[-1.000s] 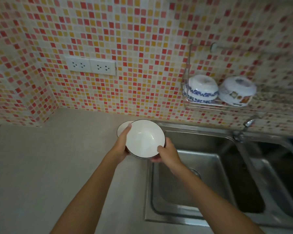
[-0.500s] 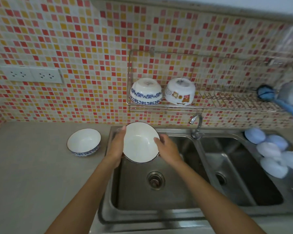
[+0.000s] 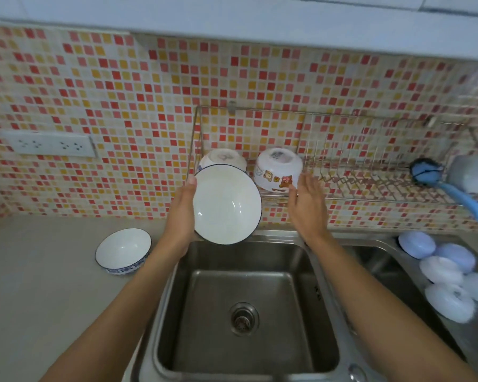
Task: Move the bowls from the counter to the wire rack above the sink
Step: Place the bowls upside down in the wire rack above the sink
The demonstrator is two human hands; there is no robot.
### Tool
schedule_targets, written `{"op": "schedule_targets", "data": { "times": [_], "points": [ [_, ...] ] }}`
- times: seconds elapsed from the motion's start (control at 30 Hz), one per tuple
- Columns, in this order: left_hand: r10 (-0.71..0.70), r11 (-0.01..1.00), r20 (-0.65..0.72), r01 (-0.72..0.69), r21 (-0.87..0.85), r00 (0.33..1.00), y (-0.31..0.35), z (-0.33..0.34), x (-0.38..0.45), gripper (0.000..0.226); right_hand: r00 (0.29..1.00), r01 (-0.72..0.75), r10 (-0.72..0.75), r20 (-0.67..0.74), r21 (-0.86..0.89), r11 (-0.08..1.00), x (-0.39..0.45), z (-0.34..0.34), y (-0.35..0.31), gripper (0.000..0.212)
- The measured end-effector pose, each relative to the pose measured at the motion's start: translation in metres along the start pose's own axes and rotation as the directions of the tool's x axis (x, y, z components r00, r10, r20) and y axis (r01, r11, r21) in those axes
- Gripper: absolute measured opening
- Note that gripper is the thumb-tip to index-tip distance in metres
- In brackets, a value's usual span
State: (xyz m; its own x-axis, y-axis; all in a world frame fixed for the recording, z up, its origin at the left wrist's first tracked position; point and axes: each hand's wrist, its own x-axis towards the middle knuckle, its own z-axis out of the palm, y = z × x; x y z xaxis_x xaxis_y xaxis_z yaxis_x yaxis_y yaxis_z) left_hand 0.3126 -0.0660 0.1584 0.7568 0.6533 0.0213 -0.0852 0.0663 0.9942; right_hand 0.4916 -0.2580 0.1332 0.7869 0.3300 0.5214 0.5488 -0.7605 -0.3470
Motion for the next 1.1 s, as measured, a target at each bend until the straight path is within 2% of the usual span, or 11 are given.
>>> {"op": "schedule_targets", "data": {
  "times": [0.2, 0.4, 0.5, 0.63, 0.8, 0.93, 1.0, 1.1],
  "points": [
    [0.246, 0.935, 0.026, -0.244, 0.256, 0.969, 0.053, 0.047, 0.024, 0.053, 0.997, 0.060, -0.066, -0.030, -0.173, 0.983, -0.005, 0.017, 0.011, 0.059],
    [0.360, 0.892, 0.059, -0.362, 0.271, 0.931, 0.081, 0.096, 0.061, 0.050, 0.997, 0.075, -0.081, -0.019, -0.231, 0.970, -0.006, 0.014, 0.009, 0.054],
    [0.446, 0.827, 0.088, -0.448, 0.341, 0.890, 0.085, 0.118, 0.081, 0.049, 0.996, 0.080, -0.087, -0.016, -0.251, 0.965, -0.006, 0.016, 0.011, 0.049],
    [0.619, 0.615, 0.192, -0.622, 0.485, 0.761, 0.080, 0.138, 0.104, 0.052, 0.994, 0.091, -0.107, -0.037, -0.299, 0.950, -0.004, 0.020, 0.016, 0.047],
    [0.700, 0.285, 0.404, -0.749, 0.598, 0.589, 0.071, 0.148, 0.123, 0.057, 0.986, 0.065, -0.100, -0.135, -0.241, 0.968, -0.003, 0.025, 0.017, 0.056],
    [0.696, -0.095, 0.578, -0.743, 0.662, 0.426, 0.060, 0.157, 0.139, 0.061, 0.976, 0.068, -0.108, -0.188, -0.208, 0.976, -0.003, 0.029, 0.017, 0.051],
    [0.678, -0.207, 0.632, -0.728, 0.654, 0.375, 0.053, 0.160, 0.142, 0.062, 0.971, 0.071, -0.117, -0.208, -0.213, 0.974, -0.002, 0.031, 0.018, 0.050],
    [0.641, -0.322, 0.704, -0.726, 0.607, 0.305, 0.043, 0.160, 0.148, 0.059, 0.966, 0.073, -0.120, -0.228, -0.203, 0.976, -0.003, 0.033, 0.019, 0.049]
  ]
}}
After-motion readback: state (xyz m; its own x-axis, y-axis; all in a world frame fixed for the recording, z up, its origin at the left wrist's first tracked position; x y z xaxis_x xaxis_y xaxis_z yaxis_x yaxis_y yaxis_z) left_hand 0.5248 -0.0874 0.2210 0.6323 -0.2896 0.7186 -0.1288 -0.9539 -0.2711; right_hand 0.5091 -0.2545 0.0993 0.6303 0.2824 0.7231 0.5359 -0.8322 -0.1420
